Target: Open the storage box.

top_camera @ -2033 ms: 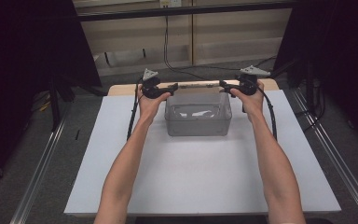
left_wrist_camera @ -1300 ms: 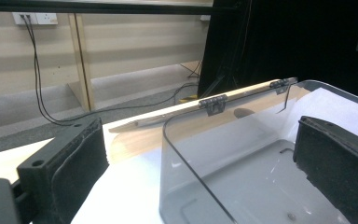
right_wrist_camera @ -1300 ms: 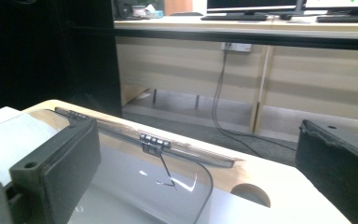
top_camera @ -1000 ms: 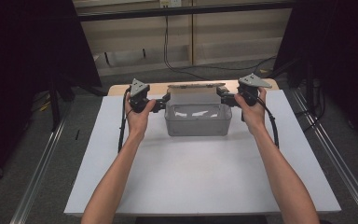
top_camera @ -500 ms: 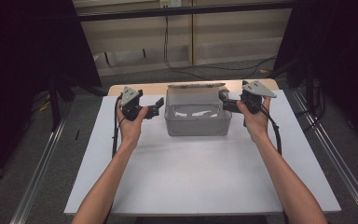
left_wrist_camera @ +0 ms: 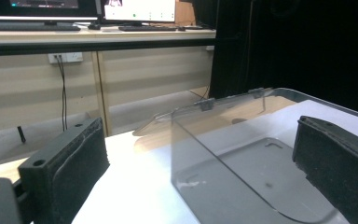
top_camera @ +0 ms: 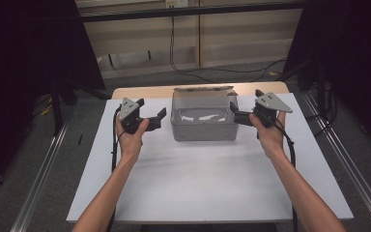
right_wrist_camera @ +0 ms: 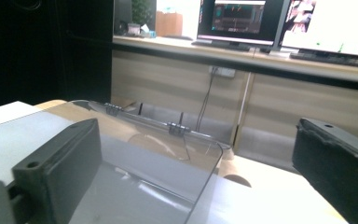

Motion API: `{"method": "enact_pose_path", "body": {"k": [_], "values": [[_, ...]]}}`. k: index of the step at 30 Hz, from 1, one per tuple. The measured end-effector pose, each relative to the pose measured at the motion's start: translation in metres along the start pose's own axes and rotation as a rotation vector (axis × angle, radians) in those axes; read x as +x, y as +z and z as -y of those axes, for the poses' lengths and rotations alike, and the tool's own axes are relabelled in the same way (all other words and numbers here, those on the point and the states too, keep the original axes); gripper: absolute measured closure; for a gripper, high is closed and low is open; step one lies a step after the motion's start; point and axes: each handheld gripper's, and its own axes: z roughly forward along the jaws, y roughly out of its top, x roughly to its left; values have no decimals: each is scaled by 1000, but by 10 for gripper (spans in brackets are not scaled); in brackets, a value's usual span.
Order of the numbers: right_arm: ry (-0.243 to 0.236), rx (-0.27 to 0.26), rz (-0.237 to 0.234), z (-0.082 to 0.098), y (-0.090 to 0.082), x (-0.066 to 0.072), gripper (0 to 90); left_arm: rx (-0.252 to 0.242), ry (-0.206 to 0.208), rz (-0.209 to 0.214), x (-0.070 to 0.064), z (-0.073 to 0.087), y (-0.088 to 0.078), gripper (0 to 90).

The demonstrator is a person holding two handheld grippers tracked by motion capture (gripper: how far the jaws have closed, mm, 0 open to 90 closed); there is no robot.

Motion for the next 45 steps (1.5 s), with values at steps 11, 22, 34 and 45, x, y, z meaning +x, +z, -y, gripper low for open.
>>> {"method": "enact_pose_path", "body": {"k": [11,22,34,45], "values": [[-10,-9,13,5,-24,8,4,-21,-23,-5,-10,4,-22,26],[-13,2,32,17,-51,7,0,-11,-19,-27,-15,24,-49,26],[16,-28,38,25,-81,9,0,-9,-9,-62,-23,40,-85,25],[34,-38,73,35,-108,4,0,-7,-27,-112,-27,47,-106,25]]}}
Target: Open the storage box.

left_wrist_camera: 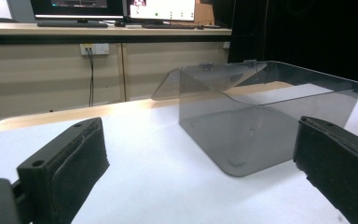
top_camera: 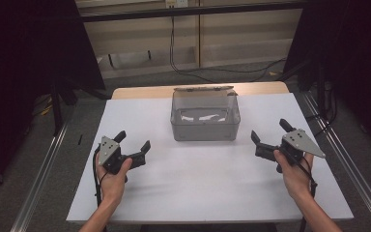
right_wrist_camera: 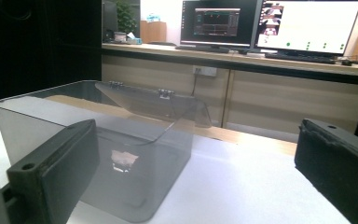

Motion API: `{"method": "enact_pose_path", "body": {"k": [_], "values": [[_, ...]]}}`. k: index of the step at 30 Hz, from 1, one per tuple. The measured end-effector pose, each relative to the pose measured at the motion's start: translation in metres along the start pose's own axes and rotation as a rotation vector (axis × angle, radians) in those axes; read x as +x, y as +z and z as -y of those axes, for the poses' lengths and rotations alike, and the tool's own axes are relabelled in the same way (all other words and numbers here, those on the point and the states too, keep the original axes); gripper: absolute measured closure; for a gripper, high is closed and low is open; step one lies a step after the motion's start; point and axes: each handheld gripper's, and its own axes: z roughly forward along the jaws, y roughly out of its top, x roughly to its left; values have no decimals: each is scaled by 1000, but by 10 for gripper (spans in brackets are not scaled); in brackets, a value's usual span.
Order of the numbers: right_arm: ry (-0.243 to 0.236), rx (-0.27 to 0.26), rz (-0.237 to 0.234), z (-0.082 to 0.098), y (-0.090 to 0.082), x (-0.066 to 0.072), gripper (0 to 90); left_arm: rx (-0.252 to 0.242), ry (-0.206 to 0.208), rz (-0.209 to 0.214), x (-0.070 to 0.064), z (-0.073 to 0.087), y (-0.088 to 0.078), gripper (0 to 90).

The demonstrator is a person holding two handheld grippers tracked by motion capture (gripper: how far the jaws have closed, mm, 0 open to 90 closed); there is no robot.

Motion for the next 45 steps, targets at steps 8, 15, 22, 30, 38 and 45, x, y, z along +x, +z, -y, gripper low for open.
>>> {"method": "enact_pose_path", "body": {"k": [8,15,22,30,38,45], "values": [[39,14,18,6,-21,-2,0,19,-15,-27,1,7,-16,26],[29,27,36,12,-37,-2,0,31,-60,-43,5,15,-32,26],[29,39,42,16,-48,-7,0,35,-59,-60,10,19,-47,26],[25,67,56,24,-61,-11,0,60,-57,-76,10,27,-61,27],[25,91,71,34,-73,-16,0,62,-64,-79,6,31,-75,31],[17,101,92,39,-78,-18,0,40,-86,-114,10,37,-78,31]]}}
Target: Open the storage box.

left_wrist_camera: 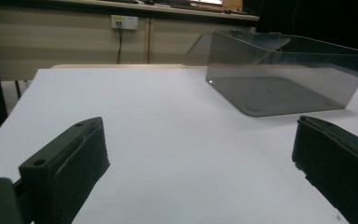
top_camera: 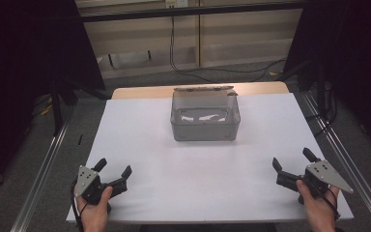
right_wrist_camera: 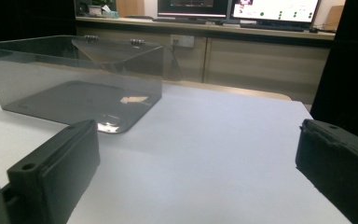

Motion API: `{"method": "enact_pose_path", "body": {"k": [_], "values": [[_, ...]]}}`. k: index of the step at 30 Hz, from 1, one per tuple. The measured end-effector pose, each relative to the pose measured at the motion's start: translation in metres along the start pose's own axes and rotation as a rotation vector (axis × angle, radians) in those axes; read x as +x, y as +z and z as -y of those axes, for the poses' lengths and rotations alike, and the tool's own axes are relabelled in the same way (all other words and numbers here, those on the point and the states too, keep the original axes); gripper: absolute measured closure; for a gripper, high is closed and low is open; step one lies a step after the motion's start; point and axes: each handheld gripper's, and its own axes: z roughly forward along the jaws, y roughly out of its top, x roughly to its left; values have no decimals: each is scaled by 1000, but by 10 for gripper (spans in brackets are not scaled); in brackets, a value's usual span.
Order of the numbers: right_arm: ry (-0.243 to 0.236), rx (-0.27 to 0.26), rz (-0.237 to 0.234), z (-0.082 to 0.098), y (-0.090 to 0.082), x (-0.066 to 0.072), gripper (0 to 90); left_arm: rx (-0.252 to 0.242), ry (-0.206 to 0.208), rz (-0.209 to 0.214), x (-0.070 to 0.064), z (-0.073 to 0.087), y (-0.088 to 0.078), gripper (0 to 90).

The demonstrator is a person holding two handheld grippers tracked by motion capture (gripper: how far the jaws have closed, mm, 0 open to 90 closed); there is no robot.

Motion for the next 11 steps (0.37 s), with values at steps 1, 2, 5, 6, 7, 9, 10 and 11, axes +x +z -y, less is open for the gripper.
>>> {"method": "enact_pose_path", "body": {"k": [1,2,5,6,7,9,10,11], "values": [[8,2,3,1,-1,-1,0,-4,4,1,-1,0,-2,31],[11,2,4,1,-2,-1,0,-7,11,0,-1,0,-3,31],[8,2,10,1,-2,-3,0,11,-7,6,0,1,-3,31],[12,6,6,2,-2,-2,0,13,-6,2,0,1,-2,31],[7,14,8,3,0,-2,0,14,-2,-2,0,1,-1,31],[8,25,11,4,2,-1,0,14,-5,-5,1,1,0,31],[10,24,10,4,3,-1,0,21,-7,2,1,1,0,31],[12,21,8,4,4,-1,0,26,-7,6,1,1,1,31]]}}
